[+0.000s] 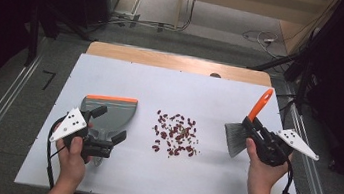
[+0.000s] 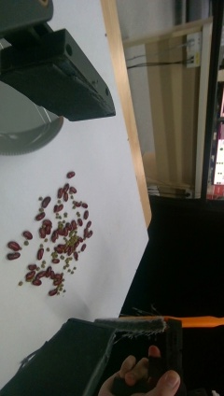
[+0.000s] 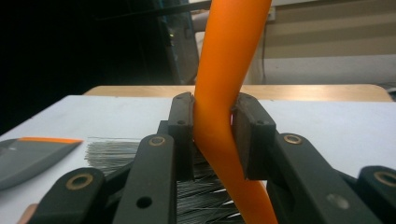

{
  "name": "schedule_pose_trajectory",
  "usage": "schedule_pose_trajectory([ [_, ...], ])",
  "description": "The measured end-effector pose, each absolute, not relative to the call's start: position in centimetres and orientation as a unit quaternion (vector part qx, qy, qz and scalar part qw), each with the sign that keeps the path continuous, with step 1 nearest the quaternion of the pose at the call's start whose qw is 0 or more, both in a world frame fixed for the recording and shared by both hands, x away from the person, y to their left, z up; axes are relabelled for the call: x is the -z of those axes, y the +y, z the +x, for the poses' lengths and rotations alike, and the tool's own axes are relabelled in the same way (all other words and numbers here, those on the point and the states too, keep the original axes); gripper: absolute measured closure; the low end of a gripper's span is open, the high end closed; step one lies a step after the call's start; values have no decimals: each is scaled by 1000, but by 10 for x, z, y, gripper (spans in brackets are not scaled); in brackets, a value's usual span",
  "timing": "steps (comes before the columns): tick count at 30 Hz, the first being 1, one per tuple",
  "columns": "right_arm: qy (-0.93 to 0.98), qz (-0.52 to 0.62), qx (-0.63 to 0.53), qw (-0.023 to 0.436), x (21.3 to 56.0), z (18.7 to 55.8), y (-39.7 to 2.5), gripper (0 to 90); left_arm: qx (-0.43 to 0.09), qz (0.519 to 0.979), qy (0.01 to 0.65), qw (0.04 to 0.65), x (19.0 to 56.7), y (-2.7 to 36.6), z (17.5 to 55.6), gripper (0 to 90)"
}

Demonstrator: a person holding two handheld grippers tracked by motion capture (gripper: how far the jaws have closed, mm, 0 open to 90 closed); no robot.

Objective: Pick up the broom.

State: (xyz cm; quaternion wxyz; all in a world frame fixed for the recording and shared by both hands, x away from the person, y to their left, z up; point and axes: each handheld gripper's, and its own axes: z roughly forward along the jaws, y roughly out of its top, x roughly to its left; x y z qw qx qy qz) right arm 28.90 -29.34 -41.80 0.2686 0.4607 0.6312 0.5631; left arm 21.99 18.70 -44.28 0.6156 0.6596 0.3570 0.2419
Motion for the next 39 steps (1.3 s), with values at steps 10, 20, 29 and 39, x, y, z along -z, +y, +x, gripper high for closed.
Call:
schedule_pose_trajectory([
  [10, 643, 432, -580, 251, 409, 282, -260, 690, -220, 673, 343, 617, 439, 165, 225, 0],
  [20, 658, 402, -592, 235, 408, 271, -224, 690, -194, 687, 326, 619, 441, 142, 225, 0],
  [29, 668, 382, -598, 224, 409, 261, -198, 690, -173, 698, 316, 618, 445, 118, 222, 0],
  [39, 677, 367, -602, 211, 411, 250, -176, 690, -143, 708, 317, 615, 449, 96, 220, 0],
])
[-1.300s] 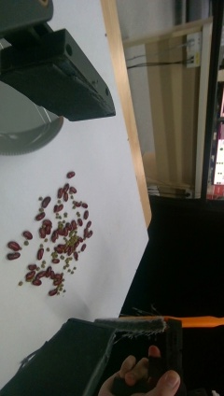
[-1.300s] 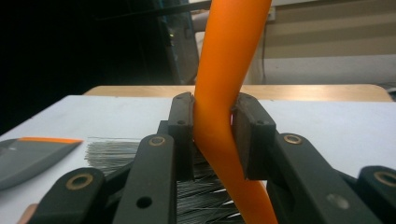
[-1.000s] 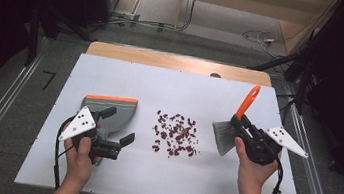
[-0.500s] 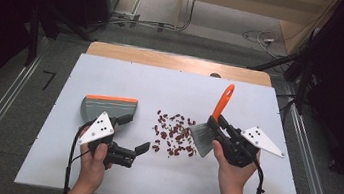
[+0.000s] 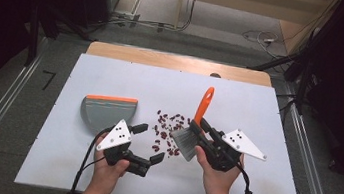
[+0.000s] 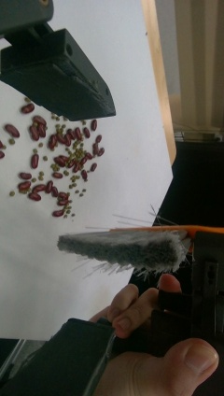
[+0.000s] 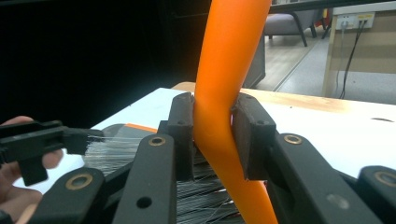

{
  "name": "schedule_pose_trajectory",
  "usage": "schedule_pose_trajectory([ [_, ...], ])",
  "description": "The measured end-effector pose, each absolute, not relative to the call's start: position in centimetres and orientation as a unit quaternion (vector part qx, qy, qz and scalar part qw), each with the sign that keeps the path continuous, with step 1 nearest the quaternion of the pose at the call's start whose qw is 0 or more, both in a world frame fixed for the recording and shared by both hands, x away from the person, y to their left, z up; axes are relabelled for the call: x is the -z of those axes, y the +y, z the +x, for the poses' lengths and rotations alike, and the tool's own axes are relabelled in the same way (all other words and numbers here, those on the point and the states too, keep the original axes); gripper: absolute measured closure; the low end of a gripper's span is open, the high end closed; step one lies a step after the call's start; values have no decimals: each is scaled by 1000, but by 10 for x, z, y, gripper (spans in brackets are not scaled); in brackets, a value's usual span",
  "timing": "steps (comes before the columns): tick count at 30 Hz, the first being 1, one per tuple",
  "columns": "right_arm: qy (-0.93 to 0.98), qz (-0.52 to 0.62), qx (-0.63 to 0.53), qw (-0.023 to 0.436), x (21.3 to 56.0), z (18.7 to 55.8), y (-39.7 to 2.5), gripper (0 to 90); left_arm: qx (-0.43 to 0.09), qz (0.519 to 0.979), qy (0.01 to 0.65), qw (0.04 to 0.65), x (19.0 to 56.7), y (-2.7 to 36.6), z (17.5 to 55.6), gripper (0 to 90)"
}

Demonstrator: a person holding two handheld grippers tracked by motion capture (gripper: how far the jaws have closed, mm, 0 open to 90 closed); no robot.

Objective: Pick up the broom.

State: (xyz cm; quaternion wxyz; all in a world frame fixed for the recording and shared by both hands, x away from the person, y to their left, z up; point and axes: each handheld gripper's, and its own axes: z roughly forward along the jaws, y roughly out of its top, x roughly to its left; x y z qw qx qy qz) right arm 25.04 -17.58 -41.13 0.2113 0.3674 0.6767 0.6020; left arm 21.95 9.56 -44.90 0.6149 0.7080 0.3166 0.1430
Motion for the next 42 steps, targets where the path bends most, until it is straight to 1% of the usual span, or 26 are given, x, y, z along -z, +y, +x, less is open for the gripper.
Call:
schedule_pose_trajectory([
  [6, 681, 358, -604, 206, 412, 246, -166, 690, -125, 721, 313, 605, 451, 84, 218, 0],
  [10, 682, 356, -607, 200, 413, 244, -163, 690, -121, 724, 314, 601, 453, 78, 217, 20],
  [11, 683, 354, -607, 199, 413, 243, -160, 690, -121, 725, 315, 601, 453, 76, 217, 46],
  [14, 685, 349, -607, 199, 413, 240, -156, 690, -116, 727, 320, 596, 455, 70, 217, 80],
  [16, 686, 347, -608, 199, 412, 239, -154, 690, -116, 727, 322, 595, 455, 68, 216, 118],
  [17, 686, 347, -608, 199, 412, 239, -154, 690, -116, 728, 322, 594, 455, 66, 216, 118],
  [18, 687, 343, -609, 200, 412, 237, -152, 690, -117, 729, 323, 592, 456, 65, 216, 153],
  [27, 688, 335, -613, 199, 407, 229, -144, 690, -109, 731, 328, 589, 458, 58, 217, 322],
  [31, 688, 331, -613, 203, 407, 226, -142, 689, -104, 731, 330, 588, 458, 60, 218, 464],
  [32, 688, 331, -613, 203, 407, 226, -142, 689, -98, 730, 329, 591, 459, 61, 219, 464],
  [33, 687, 333, -614, 202, 406, 226, -142, 689, -92, 730, 326, 594, 459, 62, 220, 539],
  [37, 684, 335, -616, 200, 406, 226, -142, 689, -96, 728, 321, 598, 458, 63, 219, 655],
  [40, 684, 335, -616, 200, 406, 225, -142, 689, -98, 727, 320, 600, 457, 65, 218, 768],
  [42, 685, 332, -616, 203, 406, 224, -141, 689, -98, 729, 317, 599, 457, 66, 219, 800],
])
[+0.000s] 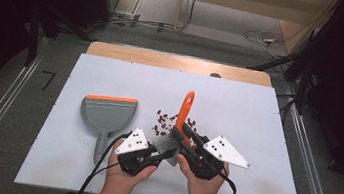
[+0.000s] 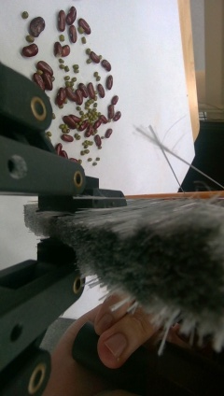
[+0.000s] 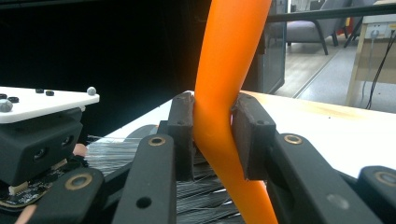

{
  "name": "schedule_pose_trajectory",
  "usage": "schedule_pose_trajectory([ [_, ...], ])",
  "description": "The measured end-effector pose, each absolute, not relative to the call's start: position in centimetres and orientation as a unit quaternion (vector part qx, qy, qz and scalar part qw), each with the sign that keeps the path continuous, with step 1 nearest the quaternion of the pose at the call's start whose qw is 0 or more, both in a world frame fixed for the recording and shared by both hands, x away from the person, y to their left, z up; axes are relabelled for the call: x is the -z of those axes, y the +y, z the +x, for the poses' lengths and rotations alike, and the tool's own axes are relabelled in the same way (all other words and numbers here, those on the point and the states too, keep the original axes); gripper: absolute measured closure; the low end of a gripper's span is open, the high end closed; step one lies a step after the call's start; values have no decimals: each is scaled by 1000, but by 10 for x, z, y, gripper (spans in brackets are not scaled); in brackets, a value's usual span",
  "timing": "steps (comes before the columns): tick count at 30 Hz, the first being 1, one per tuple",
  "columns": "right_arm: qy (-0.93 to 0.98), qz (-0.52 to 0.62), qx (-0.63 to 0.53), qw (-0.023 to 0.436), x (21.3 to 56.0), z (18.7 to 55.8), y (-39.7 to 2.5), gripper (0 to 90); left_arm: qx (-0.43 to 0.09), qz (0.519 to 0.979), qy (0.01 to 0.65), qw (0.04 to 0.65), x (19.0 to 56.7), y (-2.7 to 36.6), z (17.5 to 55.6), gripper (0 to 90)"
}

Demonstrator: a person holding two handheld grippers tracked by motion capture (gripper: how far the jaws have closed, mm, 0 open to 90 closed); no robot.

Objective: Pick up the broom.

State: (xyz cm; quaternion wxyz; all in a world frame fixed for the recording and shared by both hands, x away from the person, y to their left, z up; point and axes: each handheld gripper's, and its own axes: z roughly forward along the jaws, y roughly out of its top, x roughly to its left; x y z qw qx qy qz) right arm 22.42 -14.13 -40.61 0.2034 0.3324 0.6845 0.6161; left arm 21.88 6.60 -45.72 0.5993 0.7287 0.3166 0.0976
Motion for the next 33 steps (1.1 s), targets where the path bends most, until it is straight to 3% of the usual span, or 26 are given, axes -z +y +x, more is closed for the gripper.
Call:
schedule_pose_trajectory([
  [7, 693, 330, -612, 190, 406, 227, -140, 677, -101, 737, 313, 590, 457, 72, 221, 851],
  [11, 709, 311, -612, 163, 401, 232, -140, 516, -107, 736, 315, 590, 456, 81, 224, 856],
  [15, 724, 270, -614, 160, 394, 236, -145, 451, -113, 737, 311, 589, 453, 91, 226, 857],
  [20, 746, 240, -608, 123, 392, 246, -154, 444, -100, 739, 292, 599, 449, 110, 231, 858],
  [25, 757, 211, -606, 126, 396, 255, -159, 469, -78, 744, 267, 607, 446, 122, 235, 858],
  [33, 765, 178, -618, 34, 403, 262, -163, 468, -38, 755, 212, 619, 447, 123, 235, 857],
])
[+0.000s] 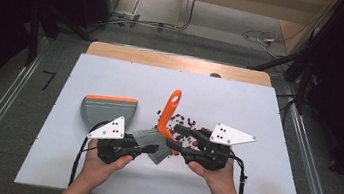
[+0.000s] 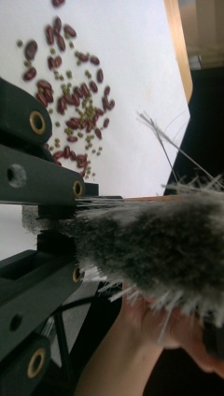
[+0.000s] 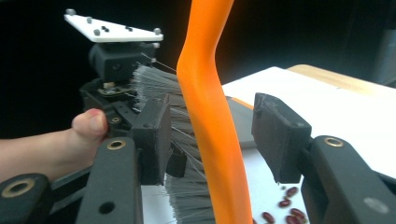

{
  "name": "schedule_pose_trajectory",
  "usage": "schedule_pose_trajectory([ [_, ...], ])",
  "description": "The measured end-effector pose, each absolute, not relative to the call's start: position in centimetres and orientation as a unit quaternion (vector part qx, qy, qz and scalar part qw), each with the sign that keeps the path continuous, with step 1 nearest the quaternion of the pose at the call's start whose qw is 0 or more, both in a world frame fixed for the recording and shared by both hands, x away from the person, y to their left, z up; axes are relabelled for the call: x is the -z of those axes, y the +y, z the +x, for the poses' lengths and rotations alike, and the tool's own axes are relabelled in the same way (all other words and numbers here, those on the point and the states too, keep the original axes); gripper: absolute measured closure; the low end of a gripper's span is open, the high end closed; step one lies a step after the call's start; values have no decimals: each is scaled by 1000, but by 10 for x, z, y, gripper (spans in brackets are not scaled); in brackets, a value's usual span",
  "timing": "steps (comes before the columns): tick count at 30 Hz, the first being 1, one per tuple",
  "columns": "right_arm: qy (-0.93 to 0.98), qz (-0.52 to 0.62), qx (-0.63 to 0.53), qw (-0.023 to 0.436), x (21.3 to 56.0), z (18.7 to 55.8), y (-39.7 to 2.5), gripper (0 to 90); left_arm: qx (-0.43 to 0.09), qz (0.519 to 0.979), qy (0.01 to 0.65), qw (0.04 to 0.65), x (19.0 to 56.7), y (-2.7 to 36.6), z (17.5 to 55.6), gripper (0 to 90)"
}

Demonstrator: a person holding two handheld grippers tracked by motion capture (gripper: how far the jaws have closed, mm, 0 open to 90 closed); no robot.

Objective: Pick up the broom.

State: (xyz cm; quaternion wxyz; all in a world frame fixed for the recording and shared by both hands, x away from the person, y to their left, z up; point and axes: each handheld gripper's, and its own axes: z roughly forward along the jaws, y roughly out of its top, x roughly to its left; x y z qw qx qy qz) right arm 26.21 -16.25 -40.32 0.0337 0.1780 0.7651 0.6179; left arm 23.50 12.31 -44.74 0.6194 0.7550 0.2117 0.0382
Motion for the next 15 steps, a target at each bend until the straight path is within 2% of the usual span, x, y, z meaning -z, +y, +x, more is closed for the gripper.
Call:
schedule_pose_trajectory([
  [6, 771, 154, -618, -3, 407, 264, -162, 490, -23, 756, 185, 627, 446, 122, 234, 857],
  [15, 781, 135, -610, -28, 413, 263, -159, 564, -9, 762, 164, 626, 447, 117, 232, 857],
])
